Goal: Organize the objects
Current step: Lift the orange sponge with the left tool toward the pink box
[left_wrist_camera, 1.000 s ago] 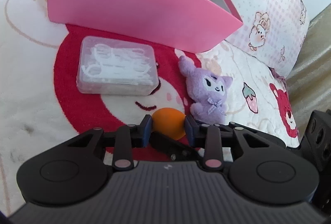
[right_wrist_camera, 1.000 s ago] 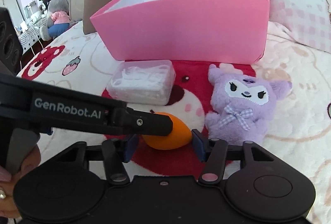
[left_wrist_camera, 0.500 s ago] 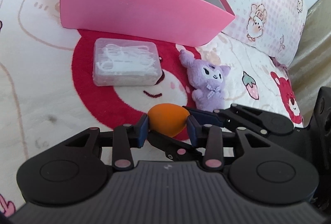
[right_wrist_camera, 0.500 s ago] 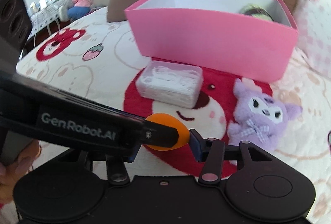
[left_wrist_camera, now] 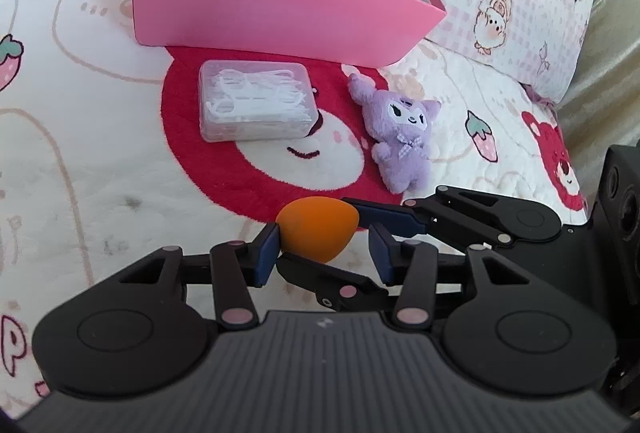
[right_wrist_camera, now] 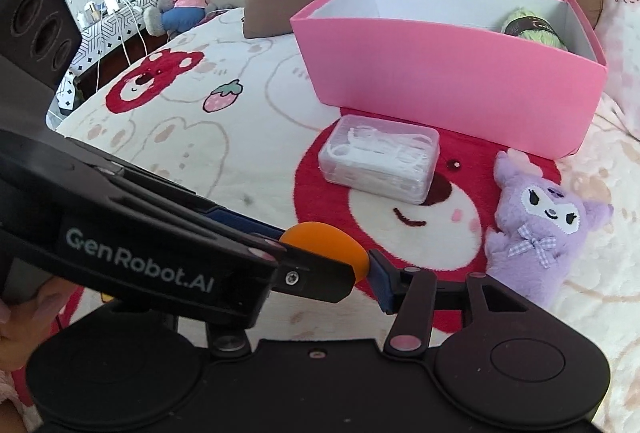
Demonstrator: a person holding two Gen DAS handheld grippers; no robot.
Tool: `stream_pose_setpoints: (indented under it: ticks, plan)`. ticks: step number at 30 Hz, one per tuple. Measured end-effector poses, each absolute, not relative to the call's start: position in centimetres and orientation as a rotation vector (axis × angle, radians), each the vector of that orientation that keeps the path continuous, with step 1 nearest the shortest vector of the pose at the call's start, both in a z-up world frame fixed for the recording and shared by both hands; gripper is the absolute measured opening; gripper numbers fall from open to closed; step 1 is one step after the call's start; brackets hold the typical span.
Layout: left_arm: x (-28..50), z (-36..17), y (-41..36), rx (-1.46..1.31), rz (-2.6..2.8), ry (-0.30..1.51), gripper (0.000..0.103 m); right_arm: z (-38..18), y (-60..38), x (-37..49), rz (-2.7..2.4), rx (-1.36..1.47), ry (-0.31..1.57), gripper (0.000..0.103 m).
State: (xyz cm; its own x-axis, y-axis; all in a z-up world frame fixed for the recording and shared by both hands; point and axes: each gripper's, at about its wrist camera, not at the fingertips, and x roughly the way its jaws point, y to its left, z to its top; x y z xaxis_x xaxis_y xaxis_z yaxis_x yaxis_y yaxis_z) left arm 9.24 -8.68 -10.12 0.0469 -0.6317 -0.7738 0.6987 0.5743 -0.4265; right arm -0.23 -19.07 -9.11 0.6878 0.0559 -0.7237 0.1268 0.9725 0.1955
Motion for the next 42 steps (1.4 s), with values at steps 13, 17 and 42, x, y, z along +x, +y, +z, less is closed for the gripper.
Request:
stream_pose_setpoints:
  ticks: [13, 17, 42]
  plan:
    - [9.4, -8.3, -7.0, 0.046, -1.021, 1.159, 0.046, -7.3, -18.2, -0.4, -0.012, 0.241, 0.807, 0.06]
    - [9.3, -7.5, -6.4, 0.029, -1.026, 1.159, 0.046, -6.5, -17.8, -0.6, -0.006, 0.237, 0.801, 0.061]
    - [9.1, -1.8, -3.9, -0.052, -1.028, 1.098, 0.046, 0.4, -15.7, 0.0, -0.046, 0.208, 0.817, 0.062]
